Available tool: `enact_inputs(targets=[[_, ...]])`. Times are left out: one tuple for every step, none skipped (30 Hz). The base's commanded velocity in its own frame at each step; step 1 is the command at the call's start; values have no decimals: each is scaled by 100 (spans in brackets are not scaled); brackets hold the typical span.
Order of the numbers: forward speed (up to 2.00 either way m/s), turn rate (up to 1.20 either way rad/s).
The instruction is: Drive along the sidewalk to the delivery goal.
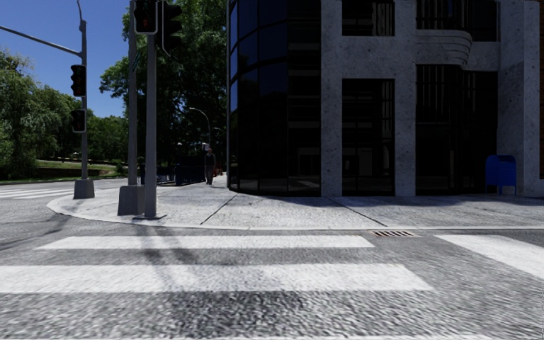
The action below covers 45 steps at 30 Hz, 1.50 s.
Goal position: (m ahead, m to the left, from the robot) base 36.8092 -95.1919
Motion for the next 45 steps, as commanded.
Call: enact_inputs(targets=[[200, 0], [200, 0], [200, 0], [200, 0], [200, 0], [200, 0], [200, 0], [200, 0], [200, 0], [200, 0], [200, 0], [200, 0], [200, 0], [200, 0], [200, 0], [200, 0], [200, 0], [200, 0], [200, 0], [200, 0], [200, 0], [200, 0], [200, 0], [200, 0], [198, 0], [198, 0], [194, -1], [190, -3], [186, -12], [186, -12], [184, -19], [183, -21], [182, -22], [178, -24], [178, -24], [172, -29], [168, -33], [166, -33], [165, -34], [165, -34], [165, -34], [164, -34], [164, -34], [164, -34], [164, -34]])
